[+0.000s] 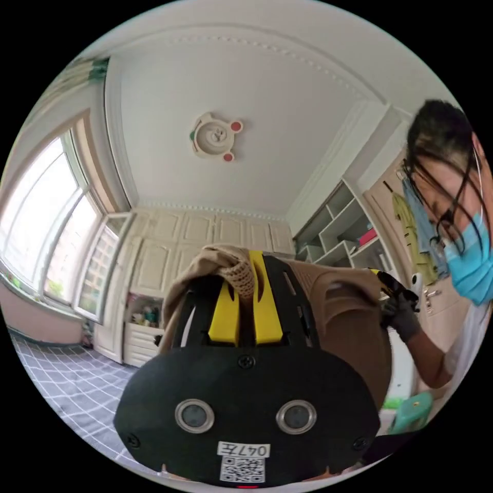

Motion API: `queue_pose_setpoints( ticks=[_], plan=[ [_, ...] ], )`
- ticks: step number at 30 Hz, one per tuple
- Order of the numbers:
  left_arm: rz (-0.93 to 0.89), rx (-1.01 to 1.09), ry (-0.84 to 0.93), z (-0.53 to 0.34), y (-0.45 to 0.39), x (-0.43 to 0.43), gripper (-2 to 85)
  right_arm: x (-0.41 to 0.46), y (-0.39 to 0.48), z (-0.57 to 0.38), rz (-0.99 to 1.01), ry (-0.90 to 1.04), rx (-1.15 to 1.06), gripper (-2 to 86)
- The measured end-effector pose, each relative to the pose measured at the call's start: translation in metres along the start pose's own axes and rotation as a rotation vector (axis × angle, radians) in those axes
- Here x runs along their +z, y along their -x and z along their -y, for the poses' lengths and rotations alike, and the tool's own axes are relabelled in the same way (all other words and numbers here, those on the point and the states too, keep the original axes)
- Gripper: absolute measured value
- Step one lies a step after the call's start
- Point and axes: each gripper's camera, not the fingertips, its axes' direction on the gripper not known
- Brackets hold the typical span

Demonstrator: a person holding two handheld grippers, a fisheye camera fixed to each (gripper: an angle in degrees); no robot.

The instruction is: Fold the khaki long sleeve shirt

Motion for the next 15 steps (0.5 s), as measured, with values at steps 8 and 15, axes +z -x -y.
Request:
queue_pose_setpoints(
  ticks=[8,15],
  plan=[
    [0.029,-0.252,0.007,-0.07,0.014,-0.041,-0.7,0.05,-0.053,-0.054,0.125,0.227,0.195,-1.1],
    [-0.002,-0.185,0.276,-0.206,-0.096,-0.136,-0.7,-0.006,-0.069,-0.18,-0.016,0.443,0.548,-1.2]
  ],
)
